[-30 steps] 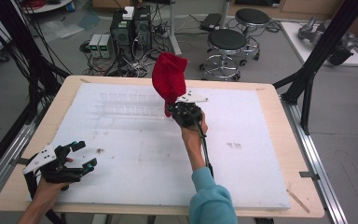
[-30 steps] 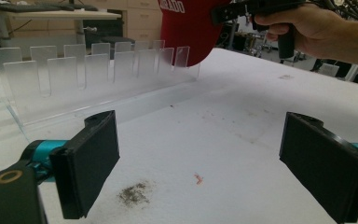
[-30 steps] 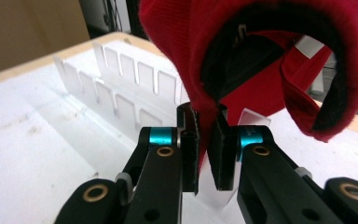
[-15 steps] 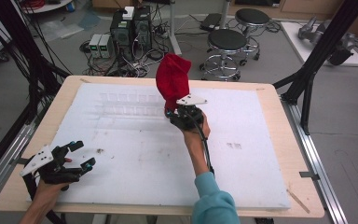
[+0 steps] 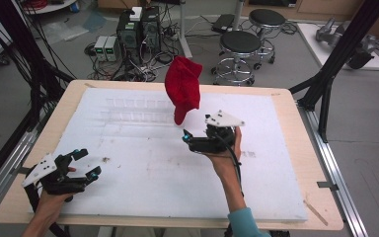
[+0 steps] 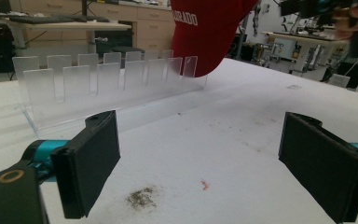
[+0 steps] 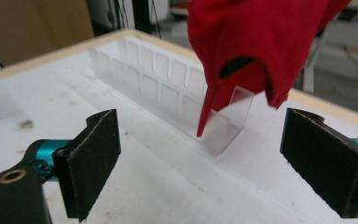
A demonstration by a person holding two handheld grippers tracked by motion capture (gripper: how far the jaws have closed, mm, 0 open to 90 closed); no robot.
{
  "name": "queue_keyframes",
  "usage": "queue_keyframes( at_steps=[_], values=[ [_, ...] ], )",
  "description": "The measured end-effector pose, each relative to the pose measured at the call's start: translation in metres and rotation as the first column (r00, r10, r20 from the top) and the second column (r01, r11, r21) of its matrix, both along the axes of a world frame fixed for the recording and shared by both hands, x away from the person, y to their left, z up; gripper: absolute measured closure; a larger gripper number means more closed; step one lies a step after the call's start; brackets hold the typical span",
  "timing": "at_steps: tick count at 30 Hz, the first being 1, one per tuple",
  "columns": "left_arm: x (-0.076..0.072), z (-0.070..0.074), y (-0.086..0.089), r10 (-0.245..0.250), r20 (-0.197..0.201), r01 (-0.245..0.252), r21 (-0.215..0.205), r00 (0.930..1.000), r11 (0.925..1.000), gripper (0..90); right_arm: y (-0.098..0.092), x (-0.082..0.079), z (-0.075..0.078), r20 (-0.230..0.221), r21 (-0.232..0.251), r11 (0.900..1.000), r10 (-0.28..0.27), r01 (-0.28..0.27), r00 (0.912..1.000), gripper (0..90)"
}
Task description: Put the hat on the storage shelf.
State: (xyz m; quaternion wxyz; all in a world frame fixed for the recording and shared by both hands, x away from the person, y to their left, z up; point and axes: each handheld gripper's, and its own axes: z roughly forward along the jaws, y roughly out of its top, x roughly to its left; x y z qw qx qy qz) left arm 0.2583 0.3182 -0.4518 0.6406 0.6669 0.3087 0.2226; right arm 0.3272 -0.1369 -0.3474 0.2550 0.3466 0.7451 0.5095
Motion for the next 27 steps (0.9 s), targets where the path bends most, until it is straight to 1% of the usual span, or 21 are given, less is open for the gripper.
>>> queue_keyframes(
  at_steps=[2, 3, 4, 6, 7, 8, 10, 11, 12, 14, 15, 17, 21, 23, 24, 27],
  values=[
    [0.0, 0.0, 0.0, 0.0, 0.002, 0.0, 0.002, 1.0, 1.0, 12.6, -0.011, -0.014, 0.003, 0.034, -0.013, 1.0, 0.0, 0.001, 0.9994, 11.1],
    [0.0, 0.0, 0.0, 0.0, 0.004, 0.0, 0.005, 1.0, 1.0, 12.6, -0.018, -0.02, 0.004, 0.039, -0.01, 1.0, 0.004, -0.004, 0.9992, 11.1],
    [0.0, 0.0, -0.001, 0.001, 0.005, -0.001, 0.0, 1.0, 1.0, 12.6, -0.023, -0.025, 0.004, 0.045, -0.003, 1.0, -0.001, 0.001, 0.999, 11.1],
    [0.0, 0.0, 0.0, 0.001, 0.005, -0.001, 0.005, 1.0, 1.0, 12.6, -0.04, -0.039, 0.002, 0.068, 0.013, 1.0, -0.005, 0.004, 0.9977, 11.1],
    [0.0, 0.0, -0.001, 0.001, 0.004, -0.001, 0.0, 1.0, 1.0, 12.6, -0.043, -0.042, 0.002, 0.068, 0.014, 1.0, -0.007, 0.006, 0.9977, 11.1],
    [0.0, 0.0, 0.0, 0.002, 0.007, -0.002, 0.001, 1.0, 1.0, 12.6, -0.05, -0.047, 0.001, 0.077, 0.025, 1.0, -0.009, 0.007, 0.997, 11.1],
    [-0.001, 0.0, -0.001, 0.003, 0.007, -0.004, 0.008, 1.0, 1.0, 12.6, -0.063, -0.056, -0.004, 0.091, 0.048, 0.999, -0.007, 0.003, 0.9958, 11.1],
    [-0.001, 0.0, -0.001, 0.004, 0.008, -0.004, 0.009, 1.0, 1.0, 12.6, -0.07, -0.062, -0.009, 0.109, 0.054, 0.999, -0.013, 0.007, 0.994, 11.1],
    [-0.001, 0.0, -0.001, 0.005, 0.008, -0.005, 0.008, 1.0, 1.0, 12.6, -0.08, -0.07, -0.017, 0.119, 0.067, 0.998, -0.022, 0.014, 0.9927, 11.1],
    [-0.001, 0.0, -0.001, 0.006, 0.008, -0.006, 0.013, 0.9999, 0.9999, 12.6, -0.086, -0.076, -0.027, 0.128, 0.091, 0.996, -0.032, 0.021, 0.9912, 11.1],
    [-0.001, 0.0, -0.001, 0.007, 0.009, -0.007, 0.017, 0.9999, 0.9998, 12.6, -0.09, -0.08, -0.034, 0.137, 0.096, 0.995, -0.042, 0.028, 0.9897, 11.1],
    [-0.001, 0.0, -0.002, 0.01, 0.013, -0.01, 0.02, 0.9999, 0.9998, 12.6, -0.096, -0.085, -0.047, 0.142, 0.11, 0.993, -0.058, 0.042, 0.9882, 11.1],
    [-0.001, 0.0, -0.002, 0.013, 0.013, -0.013, 0.022, 0.9998, 0.9997, 12.6, -0.104, -0.089, -0.072, 0.152, 0.115, 0.991, -0.081, 0.063, 0.9852, 11.1],
    [-0.002, 0.0, -0.002, 0.015, 0.015, -0.016, 0.021, 0.9998, 0.9997, 12.6, -0.108, -0.09, -0.08, 0.147, 0.129, 0.989, -0.098, 0.079, 0.9843, 11.1],
    [-0.002, 0.0, -0.002, 0.018, 0.016, -0.018, 0.022, 0.9997, 0.9996, 12.6, -0.11, -0.089, -0.083, 0.158, 0.129, 0.988, -0.1, 0.08, 0.9824, 11.1],
    [-0.002, 0.0, -0.003, 0.02, 0.02, -0.021, 0.028, 0.9996, 0.9994, 12.6, -0.113, -0.088, -0.09, 0.15, 0.143, 0.986, -0.113, 0.092, 0.9821, 11.1]
  ],
)
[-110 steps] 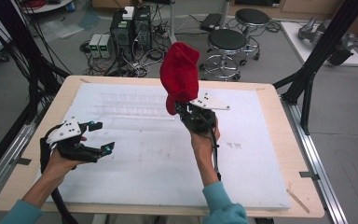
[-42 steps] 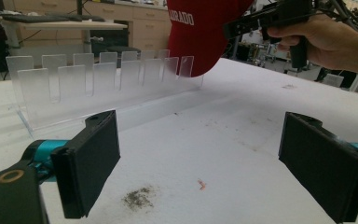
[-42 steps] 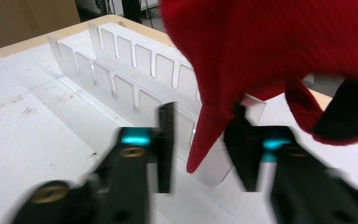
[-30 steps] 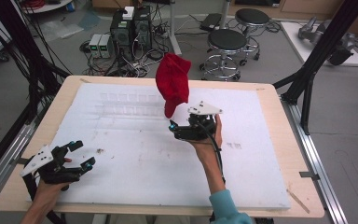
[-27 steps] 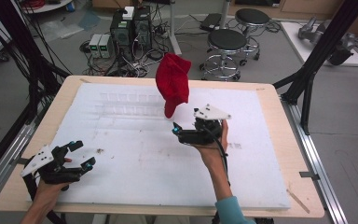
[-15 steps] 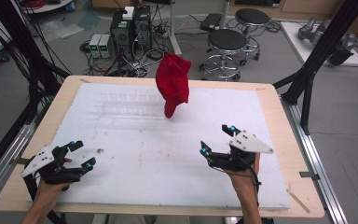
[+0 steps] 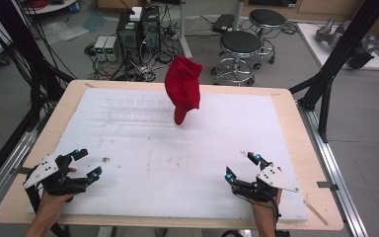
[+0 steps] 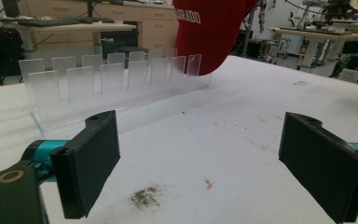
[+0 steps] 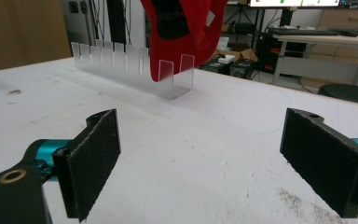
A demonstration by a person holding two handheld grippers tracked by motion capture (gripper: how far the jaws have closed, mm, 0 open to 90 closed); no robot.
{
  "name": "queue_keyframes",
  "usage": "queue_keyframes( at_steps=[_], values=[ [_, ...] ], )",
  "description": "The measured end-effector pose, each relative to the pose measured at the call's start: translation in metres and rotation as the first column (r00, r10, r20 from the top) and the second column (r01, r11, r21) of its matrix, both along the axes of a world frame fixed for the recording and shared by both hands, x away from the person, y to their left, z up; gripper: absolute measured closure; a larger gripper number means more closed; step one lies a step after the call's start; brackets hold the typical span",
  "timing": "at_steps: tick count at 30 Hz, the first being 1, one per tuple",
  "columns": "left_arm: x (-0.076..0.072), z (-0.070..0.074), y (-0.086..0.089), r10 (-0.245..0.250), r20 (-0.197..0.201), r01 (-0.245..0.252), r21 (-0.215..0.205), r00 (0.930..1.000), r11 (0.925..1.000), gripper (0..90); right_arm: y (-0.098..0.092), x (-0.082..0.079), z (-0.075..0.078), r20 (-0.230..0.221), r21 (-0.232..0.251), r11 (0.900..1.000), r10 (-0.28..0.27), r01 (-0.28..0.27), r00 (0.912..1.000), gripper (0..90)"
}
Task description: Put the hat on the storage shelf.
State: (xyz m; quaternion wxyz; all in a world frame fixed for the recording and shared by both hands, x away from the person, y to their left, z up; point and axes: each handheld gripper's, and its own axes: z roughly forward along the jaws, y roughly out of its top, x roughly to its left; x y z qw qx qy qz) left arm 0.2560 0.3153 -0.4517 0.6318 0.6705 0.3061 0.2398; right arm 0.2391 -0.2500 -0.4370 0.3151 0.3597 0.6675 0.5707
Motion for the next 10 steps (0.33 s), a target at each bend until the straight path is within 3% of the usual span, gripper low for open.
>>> queue_keyframes(
  at_steps=[4, 10],
  values=[
    [-0.001, 0.0, -0.001, 0.006, 0.007, -0.006, 0.001, 1.0, 1.0, 12.6, -0.001, 0.0, -0.011, -0.002, 0.017, 1.0, -0.008, 0.008, 1.0, 11.1],
    [-0.002, 0.0, 0.0, 0.02, 0.012, -0.02, -0.011, 0.9997, 0.9997, 12.6, 0.0, -0.001, -0.013, 0.011, 0.014, 1.0, -0.013, 0.013, 0.9999, 11.1]
  ],
)
